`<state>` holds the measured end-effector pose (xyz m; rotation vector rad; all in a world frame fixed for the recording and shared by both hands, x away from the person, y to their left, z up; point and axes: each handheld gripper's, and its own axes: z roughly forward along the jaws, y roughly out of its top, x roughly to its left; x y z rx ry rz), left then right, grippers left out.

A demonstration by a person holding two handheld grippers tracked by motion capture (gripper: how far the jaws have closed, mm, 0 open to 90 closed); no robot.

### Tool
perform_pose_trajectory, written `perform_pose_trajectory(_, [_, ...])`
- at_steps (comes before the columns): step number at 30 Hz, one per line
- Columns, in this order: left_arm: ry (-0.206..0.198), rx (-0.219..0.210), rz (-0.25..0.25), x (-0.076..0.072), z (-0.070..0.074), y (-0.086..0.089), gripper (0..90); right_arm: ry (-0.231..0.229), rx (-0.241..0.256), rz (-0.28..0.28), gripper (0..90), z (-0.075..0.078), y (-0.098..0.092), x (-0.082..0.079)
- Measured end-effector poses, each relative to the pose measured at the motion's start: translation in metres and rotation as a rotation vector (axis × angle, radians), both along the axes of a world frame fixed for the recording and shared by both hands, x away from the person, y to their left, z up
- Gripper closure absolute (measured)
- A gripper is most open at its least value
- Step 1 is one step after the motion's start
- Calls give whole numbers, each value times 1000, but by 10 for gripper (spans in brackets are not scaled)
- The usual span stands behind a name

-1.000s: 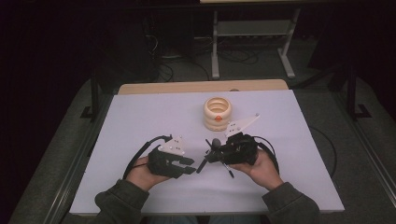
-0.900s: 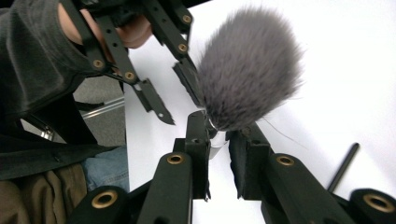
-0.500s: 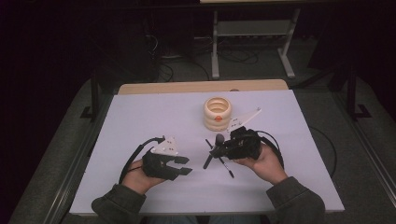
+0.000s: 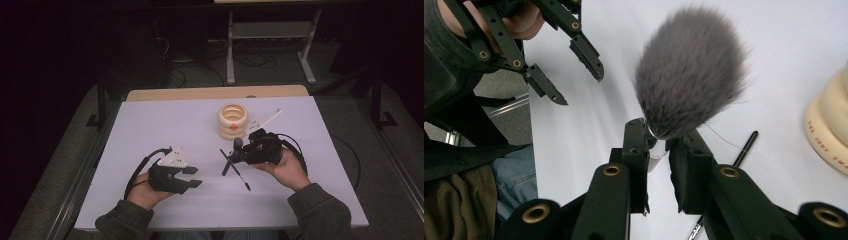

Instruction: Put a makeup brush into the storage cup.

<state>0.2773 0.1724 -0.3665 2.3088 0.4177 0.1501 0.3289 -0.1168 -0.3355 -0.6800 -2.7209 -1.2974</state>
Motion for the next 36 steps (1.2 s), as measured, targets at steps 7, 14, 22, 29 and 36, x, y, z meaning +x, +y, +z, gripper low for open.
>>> perform_pose_trajectory(7, [3,-14,14,-1,-3,2,556,-3,-16,-4,770,3,0,5])
perform_pose_trajectory(14, [-8,0,20,0,-4,6,543,5,-13,-10,771,3,0,11])
perform_pose_trajectory(22, [-8,-8,34,-1,-8,9,527,-1,-33,-23,770,7,1,21])
perform_pose_trajectory(29, [-5,-10,45,-1,-9,10,519,0,-38,-23,770,14,5,31])
perform_pose_trajectory(36, [-8,-5,46,-1,-8,13,511,-3,-49,-37,770,22,9,40])
